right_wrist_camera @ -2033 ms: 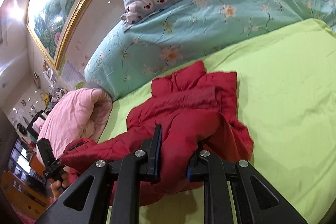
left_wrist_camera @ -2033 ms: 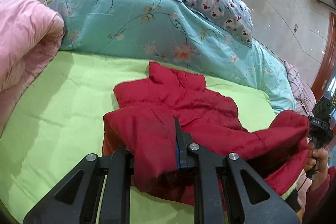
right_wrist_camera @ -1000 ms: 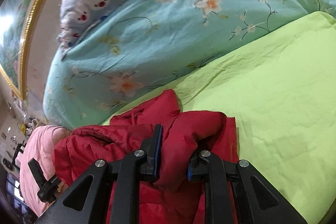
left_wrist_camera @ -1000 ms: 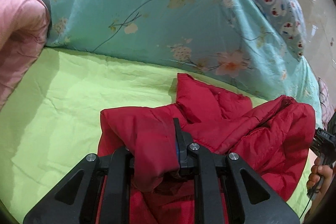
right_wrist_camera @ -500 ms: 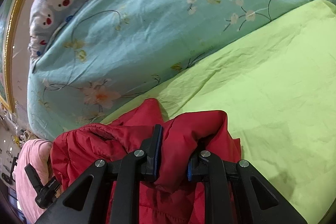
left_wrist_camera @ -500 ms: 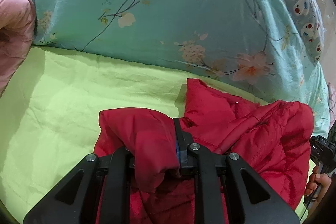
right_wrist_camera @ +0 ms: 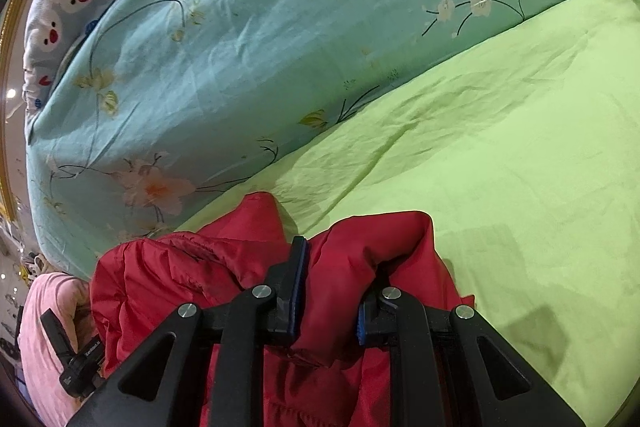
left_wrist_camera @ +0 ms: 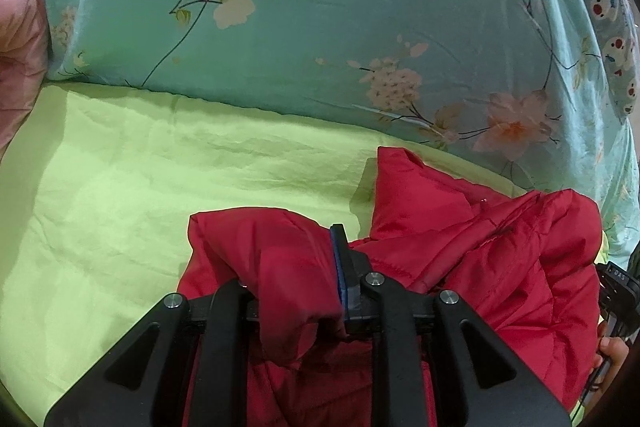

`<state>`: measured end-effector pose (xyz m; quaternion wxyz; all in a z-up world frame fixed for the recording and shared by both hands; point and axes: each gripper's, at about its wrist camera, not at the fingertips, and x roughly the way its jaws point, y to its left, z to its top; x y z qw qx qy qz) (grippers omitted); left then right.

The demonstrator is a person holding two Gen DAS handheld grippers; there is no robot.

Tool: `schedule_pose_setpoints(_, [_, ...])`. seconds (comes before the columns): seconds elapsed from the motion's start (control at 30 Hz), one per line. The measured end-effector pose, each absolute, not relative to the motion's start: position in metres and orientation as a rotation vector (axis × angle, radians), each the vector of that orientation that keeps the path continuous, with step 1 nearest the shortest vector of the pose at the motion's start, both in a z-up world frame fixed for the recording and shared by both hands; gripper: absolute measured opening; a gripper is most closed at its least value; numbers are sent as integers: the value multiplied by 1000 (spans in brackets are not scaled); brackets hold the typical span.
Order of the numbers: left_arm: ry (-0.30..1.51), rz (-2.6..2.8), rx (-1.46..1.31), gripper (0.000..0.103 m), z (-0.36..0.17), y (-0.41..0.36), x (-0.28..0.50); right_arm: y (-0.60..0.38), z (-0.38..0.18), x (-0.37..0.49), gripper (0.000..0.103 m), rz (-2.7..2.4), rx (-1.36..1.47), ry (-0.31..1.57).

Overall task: Fold large clothes
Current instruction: 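Lift the hem and fold it over toward the collar with both grippers, then open both grippers to release the folded hem on the jacket, then press the folded jacket flat with both grippers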

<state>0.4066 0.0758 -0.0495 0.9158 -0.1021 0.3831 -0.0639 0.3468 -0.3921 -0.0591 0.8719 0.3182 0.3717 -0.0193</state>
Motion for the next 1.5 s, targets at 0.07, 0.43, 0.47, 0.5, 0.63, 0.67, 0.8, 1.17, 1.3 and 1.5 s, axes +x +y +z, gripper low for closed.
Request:
schedule_pose_setpoints(0.07, [793, -134, -219, 18, -53, 77, 410, -392, -62, 350, 17, -41, 668, 777])
schedule_pose_setpoints(0.43, [806, -166, -241, 20, -52, 85, 419, -394, -72, 363, 17, -41, 683, 796])
schedule_pose_setpoints(0.47, [807, -177, -254, 20, -51, 88, 419, -395, -73, 364, 17, -42, 687, 799])
schedule_pose_setpoints(0.5, [809, -187, -269, 21, -50, 92, 418, -395, -74, 365, 17, -44, 691, 801])
schedule_pose_setpoints(0.63, [798, -217, -324, 27, -40, 107, 405, -397, -74, 365, 17, -48, 695, 801])
schedule_pose_setpoints(0.67, [793, -222, -326, 29, -38, 110, 400, -399, -74, 365, 17, -48, 702, 802])
schedule_pose_setpoints(0.8, [750, -161, -288, 57, -23, 121, 375, -403, -79, 368, 17, -50, 737, 813])
schedule_pose_setpoints(1.17, [694, -369, -164, 59, 0, 66, 310, -401, -64, 378, 20, -70, 717, 858])
schedule_pose_setpoints(1.3, [735, -420, -81, 59, -24, 22, 302, -409, -60, 376, 21, -46, 750, 862])
schedule_pose_setpoints(1.5, [783, -315, -11, 59, -57, 17, 326, -435, -41, 364, 22, 4, 841, 846])
